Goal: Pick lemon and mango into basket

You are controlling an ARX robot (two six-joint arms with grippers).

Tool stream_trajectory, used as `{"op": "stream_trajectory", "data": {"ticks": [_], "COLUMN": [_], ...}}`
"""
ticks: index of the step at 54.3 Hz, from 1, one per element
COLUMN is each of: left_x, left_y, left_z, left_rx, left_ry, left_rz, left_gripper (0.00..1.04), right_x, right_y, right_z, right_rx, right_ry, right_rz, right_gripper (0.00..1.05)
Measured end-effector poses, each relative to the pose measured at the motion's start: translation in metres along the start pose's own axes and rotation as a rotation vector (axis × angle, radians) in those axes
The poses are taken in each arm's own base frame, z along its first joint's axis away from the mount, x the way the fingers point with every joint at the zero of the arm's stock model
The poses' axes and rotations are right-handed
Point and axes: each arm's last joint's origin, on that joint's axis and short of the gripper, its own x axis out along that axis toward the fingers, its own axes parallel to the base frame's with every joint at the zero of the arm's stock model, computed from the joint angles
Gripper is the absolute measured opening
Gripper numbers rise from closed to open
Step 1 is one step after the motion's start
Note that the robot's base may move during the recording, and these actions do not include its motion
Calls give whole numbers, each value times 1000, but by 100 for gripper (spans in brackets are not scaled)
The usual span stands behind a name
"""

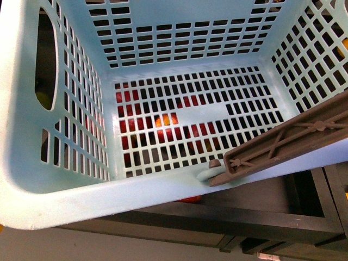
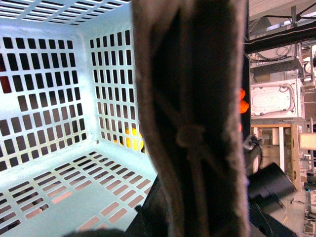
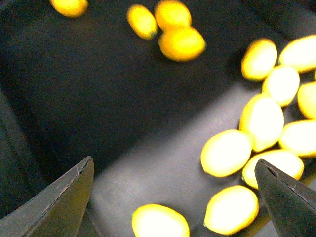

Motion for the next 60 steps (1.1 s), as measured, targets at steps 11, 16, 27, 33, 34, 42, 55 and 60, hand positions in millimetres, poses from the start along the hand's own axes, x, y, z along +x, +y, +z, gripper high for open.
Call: {"op": "stream_trajectory", "data": {"ticks": [11, 16, 27, 33, 34, 42, 55, 60], "left_x": [0, 0, 0, 0, 0, 0, 0, 0], "left_y": [0, 0, 0, 0, 0, 0, 0, 0], "left_z": [0, 0, 0, 0, 0, 0, 0, 0], "left_rx": [0, 0, 0, 0, 0, 1, 1, 1], "left_ry": [0, 0, 0, 0, 0, -1, 0, 0], "left_rz": [0, 0, 0, 0, 0, 1, 0, 0], "left_gripper": [5, 5, 5, 5, 5, 5, 5, 5], "right_x": [82, 102, 132, 144, 145, 159, 174, 180], "right_y": [-27, -37, -49, -52, -52, -53, -53, -52], "right_z": [-29, -37, -50, -51, -51, -53, -54, -53], "right_rx": [127, 147, 167, 180, 181, 192, 198, 197], "right_ry": [200, 232, 286, 294, 295, 304, 313, 315], "right_rz": [-130, -171, -206, -215, -216, -221, -226, -229], "right_gripper": [96, 96, 96, 96, 96, 96, 96, 96]}}
